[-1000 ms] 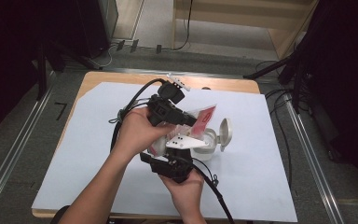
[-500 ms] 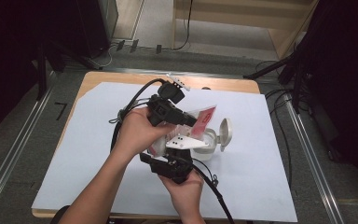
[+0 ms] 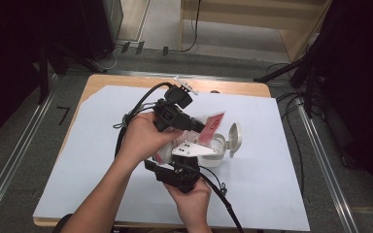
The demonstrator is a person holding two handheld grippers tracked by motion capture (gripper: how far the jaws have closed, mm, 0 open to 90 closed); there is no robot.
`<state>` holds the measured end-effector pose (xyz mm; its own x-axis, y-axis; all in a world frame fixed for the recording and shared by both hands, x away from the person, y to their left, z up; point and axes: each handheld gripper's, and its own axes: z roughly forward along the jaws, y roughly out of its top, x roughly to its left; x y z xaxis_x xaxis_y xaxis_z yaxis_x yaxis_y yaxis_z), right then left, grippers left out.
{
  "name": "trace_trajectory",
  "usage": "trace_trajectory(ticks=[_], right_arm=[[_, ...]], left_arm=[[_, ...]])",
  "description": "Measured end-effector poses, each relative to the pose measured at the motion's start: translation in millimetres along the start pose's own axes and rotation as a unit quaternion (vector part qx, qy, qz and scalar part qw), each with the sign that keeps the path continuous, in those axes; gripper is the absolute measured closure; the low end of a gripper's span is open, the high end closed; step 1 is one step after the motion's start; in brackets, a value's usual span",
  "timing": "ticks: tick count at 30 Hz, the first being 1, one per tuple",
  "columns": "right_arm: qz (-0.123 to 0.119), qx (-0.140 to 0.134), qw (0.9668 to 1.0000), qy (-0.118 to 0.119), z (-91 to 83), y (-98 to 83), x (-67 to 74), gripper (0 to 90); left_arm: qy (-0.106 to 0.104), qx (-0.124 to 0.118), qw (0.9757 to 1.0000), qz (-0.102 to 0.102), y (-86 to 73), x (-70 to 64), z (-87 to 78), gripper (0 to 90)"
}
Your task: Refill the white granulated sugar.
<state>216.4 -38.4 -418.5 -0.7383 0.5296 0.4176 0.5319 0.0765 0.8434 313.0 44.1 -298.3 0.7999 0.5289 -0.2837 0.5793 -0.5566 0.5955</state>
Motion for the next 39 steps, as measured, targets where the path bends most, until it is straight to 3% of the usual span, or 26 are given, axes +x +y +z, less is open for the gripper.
trace_trajectory(ticks=[39], right_arm=[[-0.003,0.0,1.0,0.001,1.5,-0.7,0.1,63.9]], left_arm=[[-0.001,0.0,1.0,0.002,-0.8,0.6,-0.1,82.2]])
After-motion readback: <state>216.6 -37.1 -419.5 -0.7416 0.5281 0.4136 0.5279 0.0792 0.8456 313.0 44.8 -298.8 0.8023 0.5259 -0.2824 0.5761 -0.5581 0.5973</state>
